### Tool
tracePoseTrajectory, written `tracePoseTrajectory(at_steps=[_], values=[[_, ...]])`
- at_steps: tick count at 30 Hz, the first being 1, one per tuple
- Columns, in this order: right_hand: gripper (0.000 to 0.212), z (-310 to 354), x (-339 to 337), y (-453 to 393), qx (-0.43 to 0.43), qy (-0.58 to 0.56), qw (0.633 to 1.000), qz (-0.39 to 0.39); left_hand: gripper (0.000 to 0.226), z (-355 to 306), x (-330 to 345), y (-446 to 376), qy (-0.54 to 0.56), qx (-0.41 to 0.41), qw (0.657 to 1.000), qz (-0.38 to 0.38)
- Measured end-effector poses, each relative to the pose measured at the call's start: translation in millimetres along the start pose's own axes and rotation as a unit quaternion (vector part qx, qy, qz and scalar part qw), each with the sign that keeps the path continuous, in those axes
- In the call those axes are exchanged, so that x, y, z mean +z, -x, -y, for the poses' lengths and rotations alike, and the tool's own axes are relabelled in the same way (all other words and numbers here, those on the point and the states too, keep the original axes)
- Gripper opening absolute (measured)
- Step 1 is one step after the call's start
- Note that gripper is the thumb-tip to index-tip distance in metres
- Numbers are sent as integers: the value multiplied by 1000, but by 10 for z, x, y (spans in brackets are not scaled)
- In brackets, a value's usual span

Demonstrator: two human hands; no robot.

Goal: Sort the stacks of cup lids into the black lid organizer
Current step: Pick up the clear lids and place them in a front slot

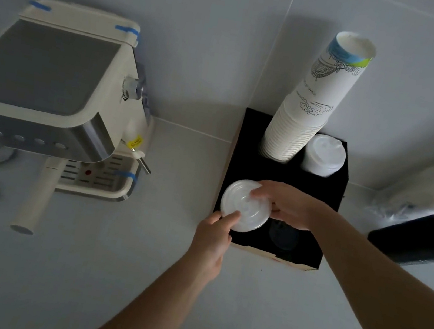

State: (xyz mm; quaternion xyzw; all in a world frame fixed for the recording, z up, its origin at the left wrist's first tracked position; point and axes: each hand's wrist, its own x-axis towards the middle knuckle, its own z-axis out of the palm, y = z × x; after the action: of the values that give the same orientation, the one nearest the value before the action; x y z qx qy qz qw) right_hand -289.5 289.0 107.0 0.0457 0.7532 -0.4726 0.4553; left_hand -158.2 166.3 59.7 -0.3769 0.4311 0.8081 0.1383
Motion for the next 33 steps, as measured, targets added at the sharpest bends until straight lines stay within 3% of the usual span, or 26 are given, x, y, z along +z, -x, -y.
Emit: tracePoseTrajectory(at_steps=[4,9,13,17,20,23,25,29,33], values=[[38,-27,41,-80,2,7,1000,-19,65,-17,17,-61,-13,-11,1000,-24],[44,-48,193,-122,-22,173,980,-100,34,-47,19,-107,-17,-24,999,-18],[35,-64,236,-110,-66,227,959,-157,67,-59,-10,-94,-23,-20,999,-19],[41,-117,207,-48,-99,293,928,-208,78,-83,-32,-20,-45,-9,999,-14],[42,-236,176,99,-132,309,914,-229,65,-85,-57,29,-49,-1,999,-3],[45,-424,217,308,-151,358,896,-213,21,-56,-99,41,-55,22,998,26],[55,-553,265,404,-157,395,885,-192,27,-43,-103,68,-94,59,993,31],[72,-696,323,364,-157,426,873,-177,33,-24,-133,74,-259,171,951,0],[71,-705,336,255,-174,425,867,-192,50,2,-152,24,-390,236,890,9]])
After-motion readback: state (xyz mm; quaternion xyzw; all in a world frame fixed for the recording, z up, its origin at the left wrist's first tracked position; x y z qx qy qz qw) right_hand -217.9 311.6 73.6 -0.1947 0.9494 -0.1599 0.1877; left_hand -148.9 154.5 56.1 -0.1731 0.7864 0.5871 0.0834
